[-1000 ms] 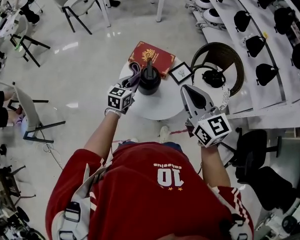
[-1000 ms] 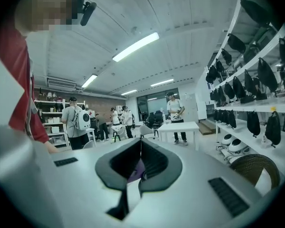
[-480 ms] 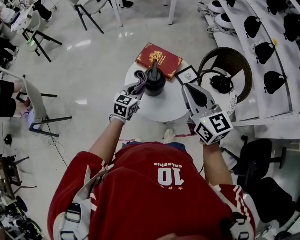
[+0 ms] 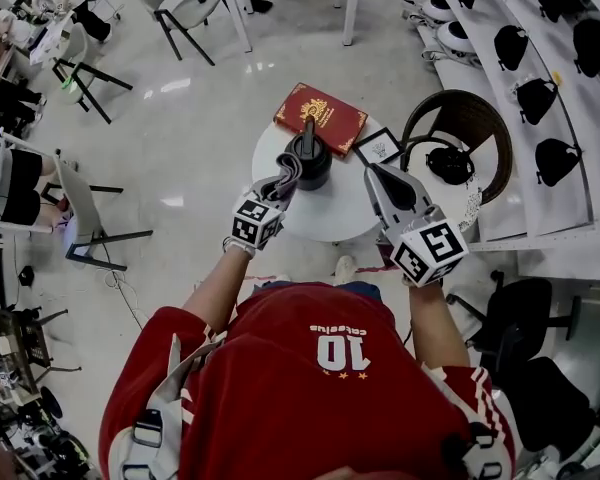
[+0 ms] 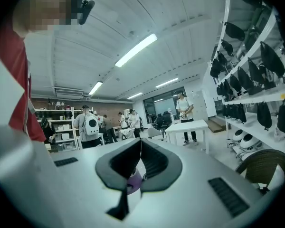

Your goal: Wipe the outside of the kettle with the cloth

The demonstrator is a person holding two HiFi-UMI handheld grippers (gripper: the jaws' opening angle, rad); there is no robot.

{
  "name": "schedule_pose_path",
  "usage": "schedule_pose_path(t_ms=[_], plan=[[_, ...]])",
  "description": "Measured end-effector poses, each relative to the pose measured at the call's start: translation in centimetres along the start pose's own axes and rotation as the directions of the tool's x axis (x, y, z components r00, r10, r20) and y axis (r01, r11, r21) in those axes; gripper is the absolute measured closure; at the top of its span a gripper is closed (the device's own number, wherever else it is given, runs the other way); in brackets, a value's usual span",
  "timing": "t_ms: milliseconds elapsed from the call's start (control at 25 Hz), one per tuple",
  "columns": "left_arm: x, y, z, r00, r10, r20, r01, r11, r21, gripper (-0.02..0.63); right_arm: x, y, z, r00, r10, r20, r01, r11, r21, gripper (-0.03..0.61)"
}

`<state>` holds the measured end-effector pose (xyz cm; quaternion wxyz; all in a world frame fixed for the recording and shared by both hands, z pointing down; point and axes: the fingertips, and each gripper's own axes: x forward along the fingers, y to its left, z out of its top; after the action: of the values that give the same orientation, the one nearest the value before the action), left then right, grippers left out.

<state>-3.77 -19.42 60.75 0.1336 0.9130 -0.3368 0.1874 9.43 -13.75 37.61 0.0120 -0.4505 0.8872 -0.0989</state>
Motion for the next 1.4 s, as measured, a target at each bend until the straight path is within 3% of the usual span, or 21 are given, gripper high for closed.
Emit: schedule_pose_path(t_ms=[520, 1400], plan=[[2.9, -4.0, -0.1, 0.998, -0.007, 0.066, 0.015, 0.993, -0.119, 0.568, -1.4, -3.1, -0.4, 0.997, 0.059, -0.048, -0.06, 0.998, -0.024, 0.561], [8.3, -4.9, 3.7, 0.99, 0.054, 0.13, -0.028, 0.981, -0.192, 0.568, -2.1, -8.8, -0.7, 0.989, 0.14, -0.043, -0.14, 0.99, 0.006, 0.561]])
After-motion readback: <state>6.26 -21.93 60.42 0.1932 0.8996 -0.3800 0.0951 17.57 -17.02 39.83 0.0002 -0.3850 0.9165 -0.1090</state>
